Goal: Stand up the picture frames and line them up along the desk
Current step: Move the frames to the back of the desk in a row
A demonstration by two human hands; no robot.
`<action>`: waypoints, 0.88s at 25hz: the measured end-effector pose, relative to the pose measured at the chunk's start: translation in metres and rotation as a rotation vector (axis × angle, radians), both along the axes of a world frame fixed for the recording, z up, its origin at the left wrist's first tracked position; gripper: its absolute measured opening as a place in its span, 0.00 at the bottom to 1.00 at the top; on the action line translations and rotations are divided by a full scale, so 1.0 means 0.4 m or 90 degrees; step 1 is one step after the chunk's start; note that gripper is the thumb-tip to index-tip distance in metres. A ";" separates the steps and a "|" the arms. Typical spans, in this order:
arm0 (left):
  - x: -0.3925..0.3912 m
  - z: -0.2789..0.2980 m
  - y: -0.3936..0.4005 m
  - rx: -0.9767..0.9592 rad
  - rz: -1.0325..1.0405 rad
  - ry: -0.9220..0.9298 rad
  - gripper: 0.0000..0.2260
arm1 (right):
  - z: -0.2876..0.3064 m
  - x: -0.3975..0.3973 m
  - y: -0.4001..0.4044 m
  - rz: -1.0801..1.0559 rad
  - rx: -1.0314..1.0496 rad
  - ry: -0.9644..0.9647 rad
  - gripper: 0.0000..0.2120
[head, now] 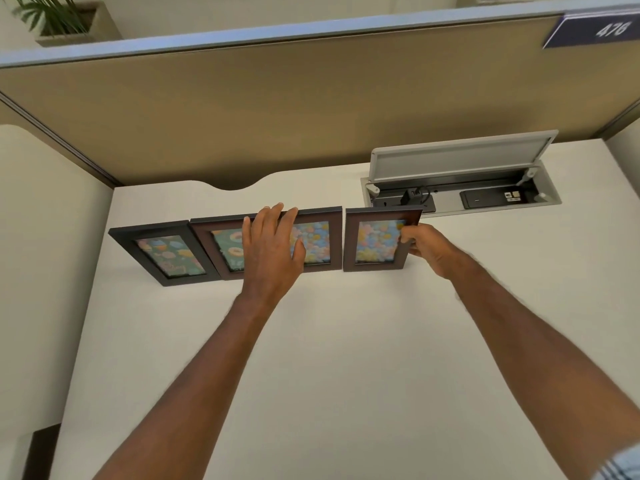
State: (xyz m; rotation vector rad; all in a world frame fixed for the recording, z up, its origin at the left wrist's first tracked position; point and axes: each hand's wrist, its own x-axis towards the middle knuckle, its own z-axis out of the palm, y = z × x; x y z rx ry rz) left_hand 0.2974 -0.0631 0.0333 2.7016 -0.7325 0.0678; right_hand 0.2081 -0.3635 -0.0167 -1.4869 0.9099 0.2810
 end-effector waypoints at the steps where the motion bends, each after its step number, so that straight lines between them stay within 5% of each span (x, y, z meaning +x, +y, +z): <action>1: 0.000 -0.001 0.000 0.001 -0.002 0.001 0.26 | 0.000 0.002 0.001 0.006 -0.003 0.003 0.18; 22: 0.005 -0.006 0.009 0.009 -0.015 0.017 0.29 | -0.001 0.021 0.006 0.016 0.010 0.020 0.23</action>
